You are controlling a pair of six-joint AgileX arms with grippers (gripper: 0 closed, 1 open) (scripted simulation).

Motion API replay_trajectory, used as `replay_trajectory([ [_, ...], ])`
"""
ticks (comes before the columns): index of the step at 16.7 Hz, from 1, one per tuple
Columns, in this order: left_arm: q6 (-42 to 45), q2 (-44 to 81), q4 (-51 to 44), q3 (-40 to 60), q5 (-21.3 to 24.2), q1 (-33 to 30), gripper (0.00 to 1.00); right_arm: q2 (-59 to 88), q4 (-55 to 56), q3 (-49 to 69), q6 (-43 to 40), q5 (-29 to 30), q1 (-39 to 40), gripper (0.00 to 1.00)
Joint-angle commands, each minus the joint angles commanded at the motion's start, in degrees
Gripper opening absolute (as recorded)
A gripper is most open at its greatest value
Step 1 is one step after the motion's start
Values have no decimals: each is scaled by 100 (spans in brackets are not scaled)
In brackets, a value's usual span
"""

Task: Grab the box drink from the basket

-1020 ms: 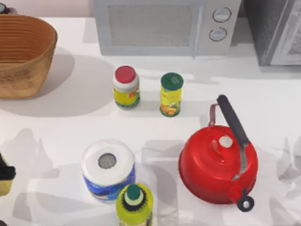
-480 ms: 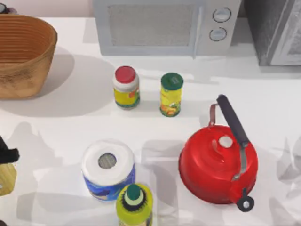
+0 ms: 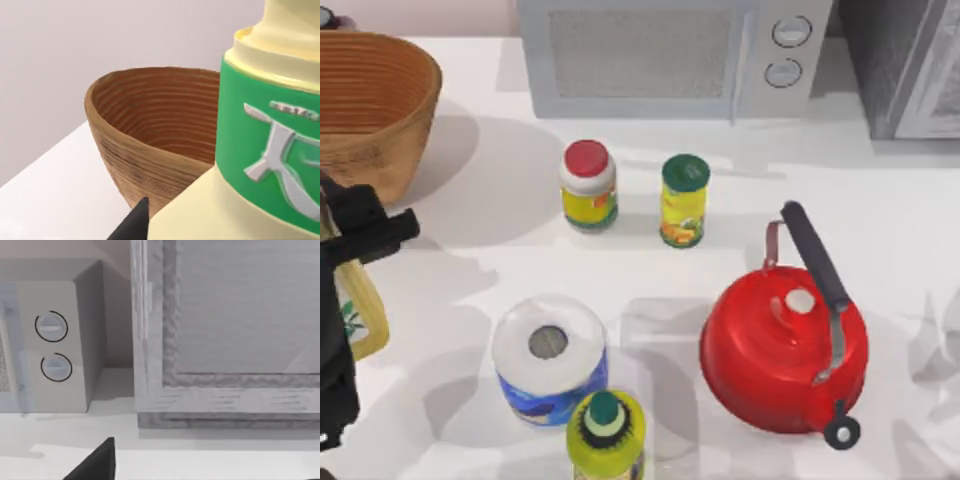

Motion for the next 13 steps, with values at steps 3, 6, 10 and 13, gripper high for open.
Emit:
replay_trajectory([
  [3,-293,1261,477,498,-1442,-827,0,0,0,0,0,0,0,100],
  [6,-548,2310,858,898,-2666,-1513,0,0,0,0,0,0,0,100],
  [10,-780,3190,1165,1220,-3728,-2106,0,0,0,0,0,0,0,100],
  [13,-829,3362,1225,1282,-3936,-2227,0,0,0,0,0,0,0,100],
])
